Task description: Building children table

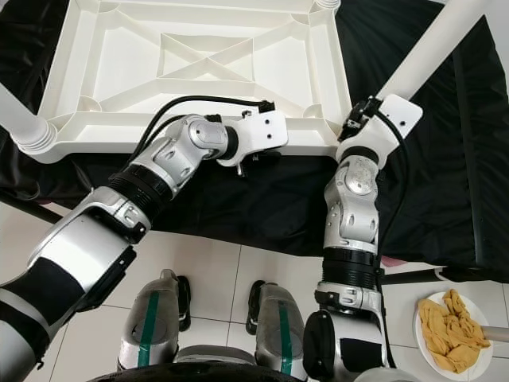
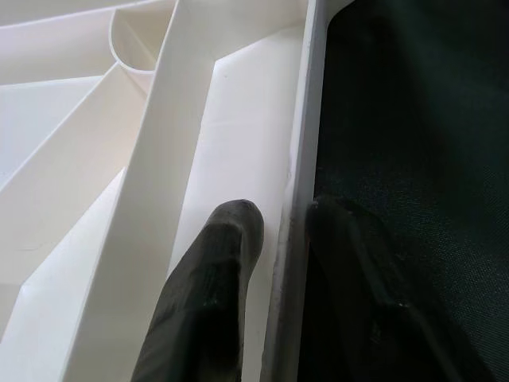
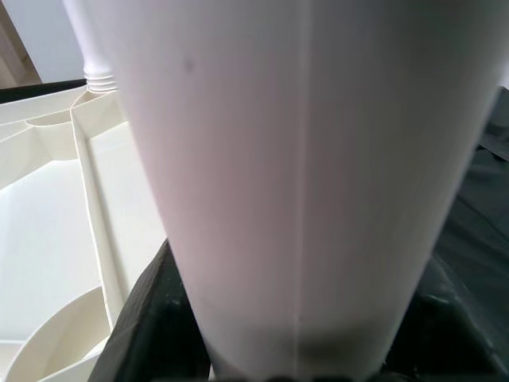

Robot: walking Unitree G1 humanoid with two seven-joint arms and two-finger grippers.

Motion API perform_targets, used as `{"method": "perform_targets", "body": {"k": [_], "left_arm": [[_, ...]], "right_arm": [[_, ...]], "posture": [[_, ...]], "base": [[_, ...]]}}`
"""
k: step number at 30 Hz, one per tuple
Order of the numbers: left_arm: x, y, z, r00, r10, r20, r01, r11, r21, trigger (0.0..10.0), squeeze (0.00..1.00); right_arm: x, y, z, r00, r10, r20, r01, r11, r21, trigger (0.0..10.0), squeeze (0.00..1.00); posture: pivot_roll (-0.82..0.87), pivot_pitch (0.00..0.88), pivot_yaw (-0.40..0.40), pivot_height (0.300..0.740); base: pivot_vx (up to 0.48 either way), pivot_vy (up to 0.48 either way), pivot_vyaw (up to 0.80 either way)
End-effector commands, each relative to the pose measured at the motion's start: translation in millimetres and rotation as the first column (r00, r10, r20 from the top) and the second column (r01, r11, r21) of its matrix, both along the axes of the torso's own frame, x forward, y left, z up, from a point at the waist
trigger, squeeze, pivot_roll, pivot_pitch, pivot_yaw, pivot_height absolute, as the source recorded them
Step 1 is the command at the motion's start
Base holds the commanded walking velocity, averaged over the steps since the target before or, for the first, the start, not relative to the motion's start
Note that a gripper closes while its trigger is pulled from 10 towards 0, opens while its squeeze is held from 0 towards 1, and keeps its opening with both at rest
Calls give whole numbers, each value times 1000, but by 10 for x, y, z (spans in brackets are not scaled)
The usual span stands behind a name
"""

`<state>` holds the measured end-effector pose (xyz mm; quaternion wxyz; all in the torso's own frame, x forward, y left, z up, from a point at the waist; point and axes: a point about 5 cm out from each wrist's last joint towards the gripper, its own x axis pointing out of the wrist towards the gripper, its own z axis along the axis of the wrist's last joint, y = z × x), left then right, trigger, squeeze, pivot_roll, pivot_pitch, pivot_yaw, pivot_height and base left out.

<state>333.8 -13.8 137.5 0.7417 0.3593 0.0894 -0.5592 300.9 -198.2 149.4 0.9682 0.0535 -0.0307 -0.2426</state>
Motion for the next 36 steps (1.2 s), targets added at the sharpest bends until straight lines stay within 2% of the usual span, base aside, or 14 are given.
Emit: {"method": "perform_targets", "body": {"k": [1, 2, 3, 9, 10, 14, 23, 24, 27, 28, 29, 31, 33, 36], "left_arm": [[-34, 67, -191, 998, 28, -64, -24, 998, 55, 10000, 0], [-35, 66, -192, 998, 27, -64, -24, 998, 56, 10000, 0], [-36, 65, -193, 998, 26, -63, -23, 998, 56, 10000, 0], [-35, 63, -191, 998, 26, -62, -23, 998, 57, 10000, 0], [-34, 64, -188, 998, 26, -61, -23, 998, 57, 10000, 0], [-33, 63, -188, 998, 27, -58, -24, 998, 57, 10000, 0], [-38, 56, -192, 998, 26, -59, -23, 998, 55, 10000, 0], [-40, 53, -194, 998, 25, -59, -22, 998, 55, 10000, 0], [-41, 52, -195, 998, 25, -59, -22, 998, 55, 10000, 0], [-40, 51, -194, 998, 25, -59, -22, 998, 54, 10000, 0], [-39, 51, -192, 998, 26, -57, -23, 998, 54, 10000, 0], [-39, 51, -192, 998, 26, -57, -23, 998, 54, 10000, 0], [-36, 53, -189, 998, 27, -57, -24, 998, 54, 10000, 0], [-34, 54, -186, 998, 26, -56, -23, 998, 54, 10000, 0]], "right_arm": [[-42, -16, -100, 998, -24, -50, 25, 1000, 14, 0, 0], [-39, -38, -95, 999, -26, -47, 26, 1000, 17, 6980, 0], [-37, -75, -89, 998, -29, -49, 30, 999, 15, 10000, 0], [-6, -142, -52, 999, 22, -28, -22, 1000, 0, 10000, 39], [9, -173, -35, 998, 54, -21, -55, 998, -9, 10000, 1000], [39, -282, 48, 989, 144, 15, -143, 988, -56, 10000, 1000], [82, -337, 140, 958, 285, 35, -281, 956, -80, 10000, 1000], [88, -292, 168, 925, 376, 49, -371, 925, -85, 10000, 0], [86, -251, 190, 893, 445, 69, -439, 894, -87, 10000, 0], [73, -177, 216, 826, 556, 92, -549, 830, -95, 10000, 0], [62, -146, 214, 791, 605, 92, -597, 796, -100, 10000, 0], [62, -146, 214, 791, 605, 92, -597, 796, -100, 10000, 0], [41, -116, 182, 723, 688, 67, -678, 725, -123, 10000, 0], [37, -125, 158, 691, 721, 47, -711, 690, -135, 10000, 0]], "posture": [[41, 57, -47, 740], [41, 55, -47, 740], [42, 54, -48, 740], [41, 46, -49, 740], [42, 44, -50, 740], [41, 37, -54, 740], [39, 30, -58, 740], [40, 28, -61, 740], [40, 27, -62, 740], [43, 24, -63, 740], [44, 24, -62, 740], [44, 24, -62, 740], [43, 24, -60, 740], [42, 25, -56, 740]], "base": [[0, 0, 0], [0, 0, 0], [0, 0, 0], [0, 0, 0], [0, 0, 0], [0, 0, 0], [0, 0, 0], [0, 0, 0], [0, 0, 0], [0, 0, 0], [0, 0, 0], [0, 0, 0], [0, 0, 0], [0, 0, 0]]}}
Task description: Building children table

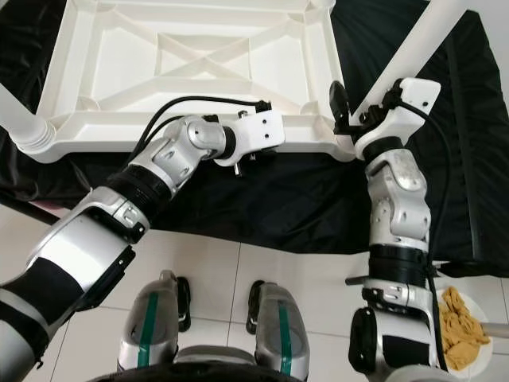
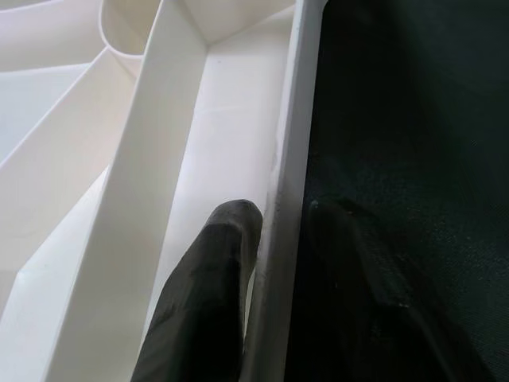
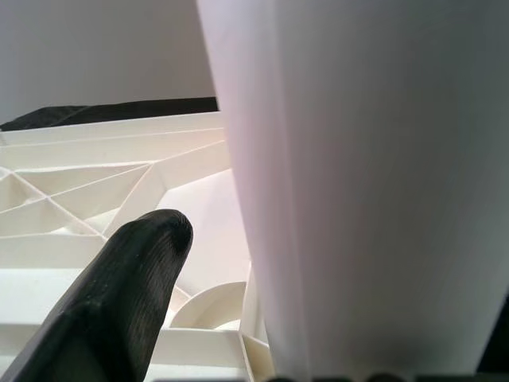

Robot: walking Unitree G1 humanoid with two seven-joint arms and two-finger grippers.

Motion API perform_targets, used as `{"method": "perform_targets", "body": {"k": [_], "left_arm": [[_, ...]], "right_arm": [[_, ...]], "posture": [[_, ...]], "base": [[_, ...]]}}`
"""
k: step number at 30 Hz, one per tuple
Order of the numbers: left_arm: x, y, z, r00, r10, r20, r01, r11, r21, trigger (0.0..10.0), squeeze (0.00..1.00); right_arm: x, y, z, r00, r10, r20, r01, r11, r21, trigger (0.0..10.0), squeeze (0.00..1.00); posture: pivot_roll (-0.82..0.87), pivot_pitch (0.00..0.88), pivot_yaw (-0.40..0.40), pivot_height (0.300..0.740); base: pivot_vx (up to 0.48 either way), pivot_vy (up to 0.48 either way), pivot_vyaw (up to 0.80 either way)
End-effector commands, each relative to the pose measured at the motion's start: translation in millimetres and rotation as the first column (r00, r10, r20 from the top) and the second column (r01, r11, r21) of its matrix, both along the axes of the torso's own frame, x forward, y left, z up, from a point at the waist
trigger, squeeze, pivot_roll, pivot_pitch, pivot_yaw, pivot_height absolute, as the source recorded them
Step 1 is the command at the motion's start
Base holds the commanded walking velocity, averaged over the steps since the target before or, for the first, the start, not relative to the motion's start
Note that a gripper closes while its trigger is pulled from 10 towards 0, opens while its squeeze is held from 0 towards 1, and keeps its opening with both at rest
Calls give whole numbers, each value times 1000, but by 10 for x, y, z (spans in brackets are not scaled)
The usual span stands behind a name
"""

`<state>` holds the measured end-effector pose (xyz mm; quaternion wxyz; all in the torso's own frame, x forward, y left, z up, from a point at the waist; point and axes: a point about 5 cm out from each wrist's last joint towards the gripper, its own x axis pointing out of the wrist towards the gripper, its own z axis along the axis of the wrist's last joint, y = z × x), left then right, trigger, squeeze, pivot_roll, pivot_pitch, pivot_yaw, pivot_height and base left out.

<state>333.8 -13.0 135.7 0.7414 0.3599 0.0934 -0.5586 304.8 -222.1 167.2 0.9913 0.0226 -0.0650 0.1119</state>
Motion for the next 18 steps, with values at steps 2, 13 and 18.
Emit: {"method": "perform_targets", "body": {"k": [2, 13, 18], "left_arm": [[-29, 50, -158, 999, 22, -49, -20, 999, 49, 10000, 0], [-23, 61, -148, 999, 22, -50, -19, 999, 50, 10000, 0], [-26, 70, -151, 998, 21, -51, -18, 998, 52, 10000, 0]], "right_arm": [[8, 33, -65, 987, 159, -14, -160, 985, -58, 10000, 0], [107, -388, -126, 986, 148, -77, -155, 982, -106, 10000, 0], [133, -454, -136, 985, 150, -81, -158, 982, -101, 10000, 0]], "posture": [[42, 31, -50, 740], [47, 39, -42, 740], [52, 39, -40, 740]], "base": [[0, 0, 0], [0, 0, 0], [0, 0, 0]]}}
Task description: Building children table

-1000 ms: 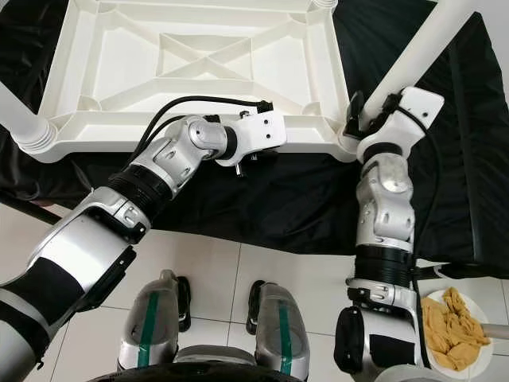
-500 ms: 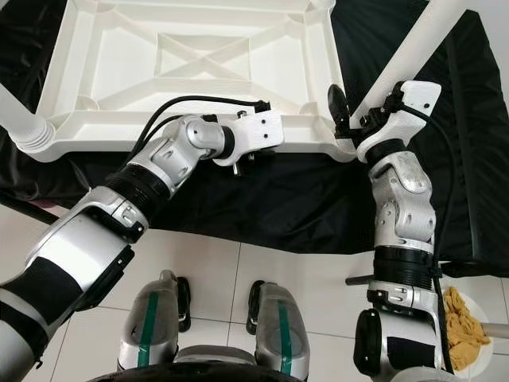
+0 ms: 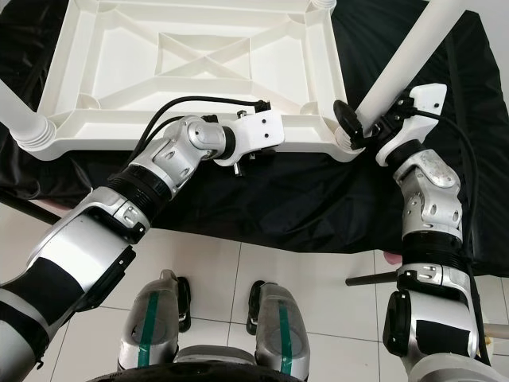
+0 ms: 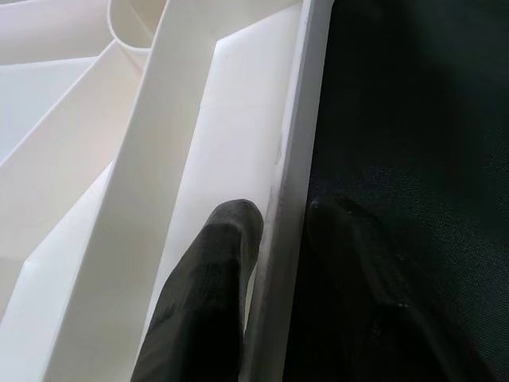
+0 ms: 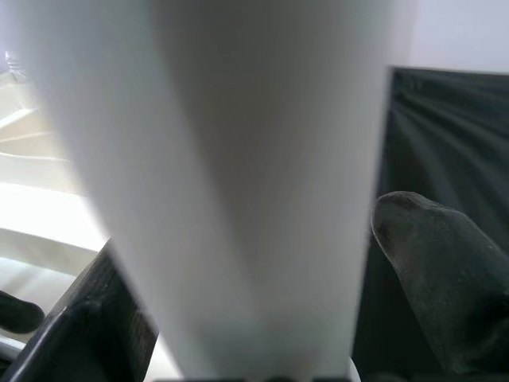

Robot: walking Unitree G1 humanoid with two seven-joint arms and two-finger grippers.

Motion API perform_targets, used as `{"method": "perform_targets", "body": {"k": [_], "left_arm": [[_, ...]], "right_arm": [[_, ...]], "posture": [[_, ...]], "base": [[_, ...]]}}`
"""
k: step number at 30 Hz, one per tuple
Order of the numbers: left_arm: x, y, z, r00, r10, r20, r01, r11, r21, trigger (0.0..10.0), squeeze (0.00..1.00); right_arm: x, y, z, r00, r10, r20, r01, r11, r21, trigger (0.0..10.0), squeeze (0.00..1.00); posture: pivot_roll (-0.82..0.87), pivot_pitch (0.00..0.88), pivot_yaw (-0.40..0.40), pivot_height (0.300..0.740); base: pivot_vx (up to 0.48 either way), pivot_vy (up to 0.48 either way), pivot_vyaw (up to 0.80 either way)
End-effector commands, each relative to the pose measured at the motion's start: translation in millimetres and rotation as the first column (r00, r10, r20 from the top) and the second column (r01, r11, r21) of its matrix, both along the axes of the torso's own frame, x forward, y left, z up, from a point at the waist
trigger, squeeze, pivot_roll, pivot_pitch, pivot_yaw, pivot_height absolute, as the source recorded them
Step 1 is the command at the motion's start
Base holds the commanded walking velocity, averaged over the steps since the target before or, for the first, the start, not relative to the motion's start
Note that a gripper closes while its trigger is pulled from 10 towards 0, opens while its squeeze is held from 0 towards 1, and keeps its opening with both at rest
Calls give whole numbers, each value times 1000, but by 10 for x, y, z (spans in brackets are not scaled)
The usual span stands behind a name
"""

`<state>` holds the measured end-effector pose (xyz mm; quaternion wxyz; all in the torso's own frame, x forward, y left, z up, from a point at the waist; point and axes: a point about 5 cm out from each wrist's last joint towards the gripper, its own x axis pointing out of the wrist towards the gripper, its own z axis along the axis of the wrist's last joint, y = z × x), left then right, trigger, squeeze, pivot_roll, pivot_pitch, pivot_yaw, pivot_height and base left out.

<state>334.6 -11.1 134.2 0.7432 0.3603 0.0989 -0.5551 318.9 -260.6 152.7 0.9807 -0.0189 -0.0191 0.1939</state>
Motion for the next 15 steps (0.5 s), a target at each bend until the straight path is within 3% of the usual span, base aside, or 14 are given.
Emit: {"method": "perform_targets", "body": {"k": [1, 2, 3, 15], "left_arm": [[-31, 57, -137, 999, 11, -47, -9, 999, 47, 10000, 0], [-29, 61, -138, 999, 12, -47, -9, 999, 48, 10000, 0], [-29, 65, -137, 999, 12, -47, -10, 999, 48, 10000, 0], [-33, 68, -139, 999, 11, -49, -8, 999, 50, 10000, 0]], "right_arm": [[0, -83, -1, 1000, 1, 2, -1, 1000, 4, 8824, 0], [4, -92, -8, 1000, 6, 1, -6, 1000, 9, 8824, 0], [6, -98, -17, 1000, 5, -3, -5, 1000, 15, 0, 0], [-19, -57, -133, 998, 62, -30, -62, 998, 18, 0, 0]], "posture": [[54, 40, -39, 740], [54, 40, -39, 740], [57, 41, -39, 740], [57, 45, -37, 740]], "base": [[0, 0, 0], [0, 0, 0], [0, 0, 0], [0, 0, 0]]}}
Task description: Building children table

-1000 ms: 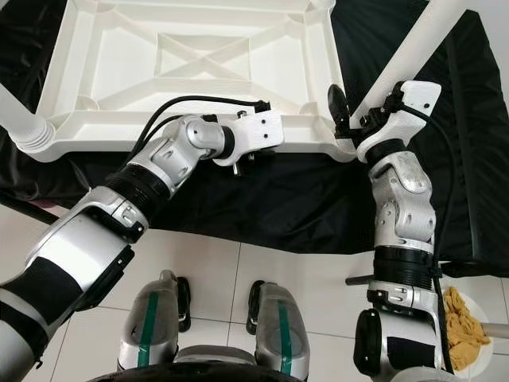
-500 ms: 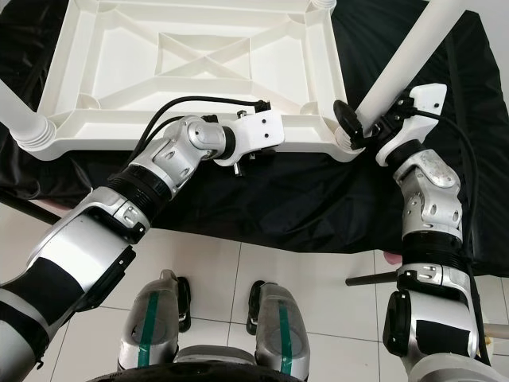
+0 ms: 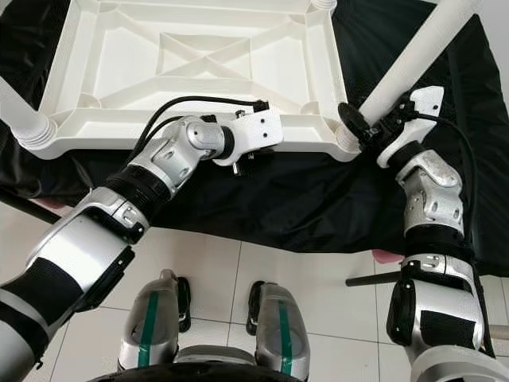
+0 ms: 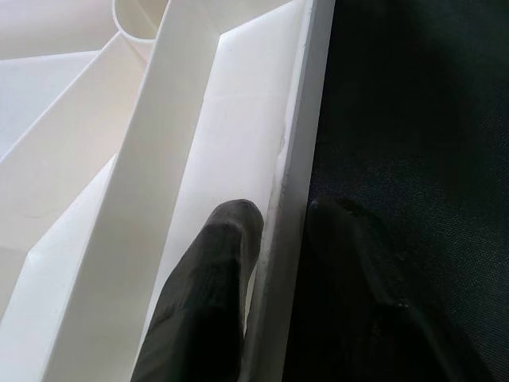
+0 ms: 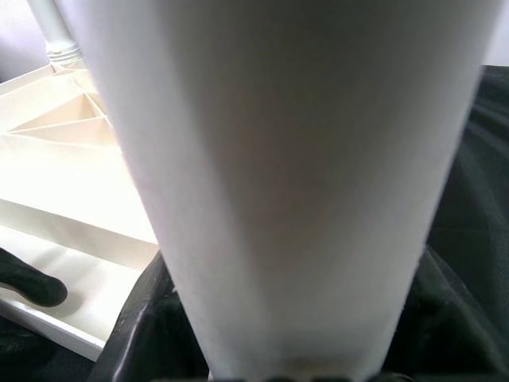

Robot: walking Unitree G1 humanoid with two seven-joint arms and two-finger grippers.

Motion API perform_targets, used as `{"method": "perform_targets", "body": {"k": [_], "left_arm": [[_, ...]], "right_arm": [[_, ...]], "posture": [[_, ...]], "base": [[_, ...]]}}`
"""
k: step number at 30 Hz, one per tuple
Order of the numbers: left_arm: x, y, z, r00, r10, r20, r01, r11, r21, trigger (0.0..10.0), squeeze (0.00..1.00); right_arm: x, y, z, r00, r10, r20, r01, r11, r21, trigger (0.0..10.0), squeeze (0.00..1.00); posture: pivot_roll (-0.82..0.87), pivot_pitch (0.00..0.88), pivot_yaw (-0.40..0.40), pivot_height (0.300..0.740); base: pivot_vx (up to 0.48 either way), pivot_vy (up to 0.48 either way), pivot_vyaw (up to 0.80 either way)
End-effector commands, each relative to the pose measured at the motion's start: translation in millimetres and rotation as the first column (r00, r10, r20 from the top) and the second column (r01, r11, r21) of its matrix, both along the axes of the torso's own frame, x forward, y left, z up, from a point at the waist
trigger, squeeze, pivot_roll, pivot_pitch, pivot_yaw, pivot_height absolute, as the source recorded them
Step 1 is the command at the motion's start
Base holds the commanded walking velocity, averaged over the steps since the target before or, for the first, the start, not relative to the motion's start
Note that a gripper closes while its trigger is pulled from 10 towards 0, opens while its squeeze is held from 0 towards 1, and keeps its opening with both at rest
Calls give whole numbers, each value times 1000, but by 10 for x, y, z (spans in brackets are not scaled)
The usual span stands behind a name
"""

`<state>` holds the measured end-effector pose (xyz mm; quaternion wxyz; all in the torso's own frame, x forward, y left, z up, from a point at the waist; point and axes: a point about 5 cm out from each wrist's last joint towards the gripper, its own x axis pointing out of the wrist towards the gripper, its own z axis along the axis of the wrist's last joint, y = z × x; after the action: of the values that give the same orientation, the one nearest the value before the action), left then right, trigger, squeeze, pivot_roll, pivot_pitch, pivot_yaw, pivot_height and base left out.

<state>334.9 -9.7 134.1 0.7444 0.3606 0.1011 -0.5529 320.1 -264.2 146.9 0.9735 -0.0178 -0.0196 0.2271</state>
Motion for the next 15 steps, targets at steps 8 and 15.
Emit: {"method": "perform_targets", "body": {"k": [8, 15], "left_arm": [[-42, 51, -143, 999, 5, -51, -2, 999, 45, 10000, 0], [-51, 45, -150, 999, 7, -53, -4, 999, 44, 10000, 0]], "right_arm": [[-2, -39, -34, 997, -74, 5, 74, 996, 58, 0, 0], [45, 104, 46, 979, -203, 33, 198, 974, 114, 0, 0]], "posture": [[55, 49, -40, 740], [53, 53, -48, 740]], "base": [[0, 0, 0], [0, 0, 0]]}}
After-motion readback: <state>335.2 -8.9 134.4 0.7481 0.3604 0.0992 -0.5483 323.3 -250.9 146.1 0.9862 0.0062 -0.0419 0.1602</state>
